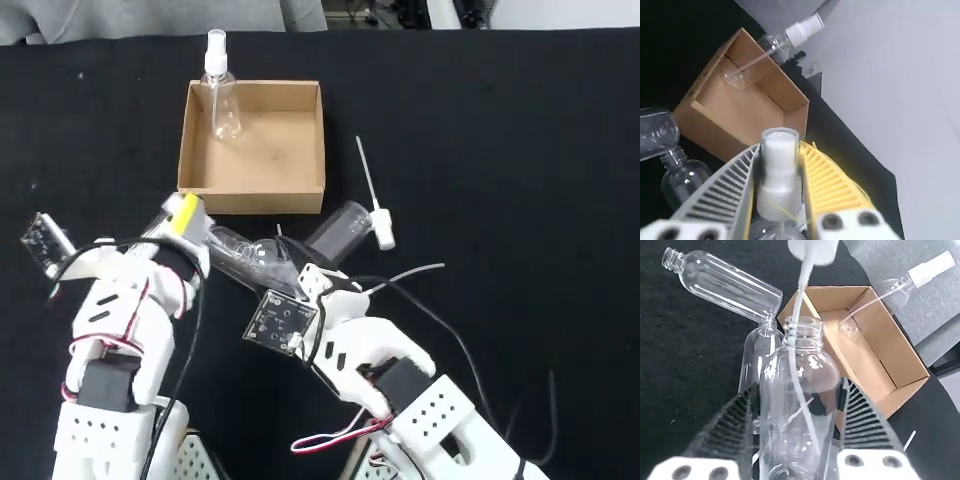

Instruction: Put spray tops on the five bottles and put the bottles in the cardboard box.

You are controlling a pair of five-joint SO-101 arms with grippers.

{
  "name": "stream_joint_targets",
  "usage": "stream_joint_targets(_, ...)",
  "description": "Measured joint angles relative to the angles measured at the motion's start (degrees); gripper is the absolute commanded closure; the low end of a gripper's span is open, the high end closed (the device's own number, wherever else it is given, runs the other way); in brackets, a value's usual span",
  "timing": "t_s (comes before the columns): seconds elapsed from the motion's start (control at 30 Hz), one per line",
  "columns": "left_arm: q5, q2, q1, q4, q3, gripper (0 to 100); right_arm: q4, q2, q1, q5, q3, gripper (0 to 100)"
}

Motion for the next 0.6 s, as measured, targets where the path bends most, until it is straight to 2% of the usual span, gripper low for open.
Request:
stream_joint_targets(0.37,-11.2,-0.2,4.3,0.0,1.4,97,0.0,0.0,-0.3,0.0,0.2,88.2)
stream_joint_targets(0.6,-12.5,-0.2,5.1,0.0,1.4,97,0.0,0.0,-0.3,0.1,0.2,88.2)
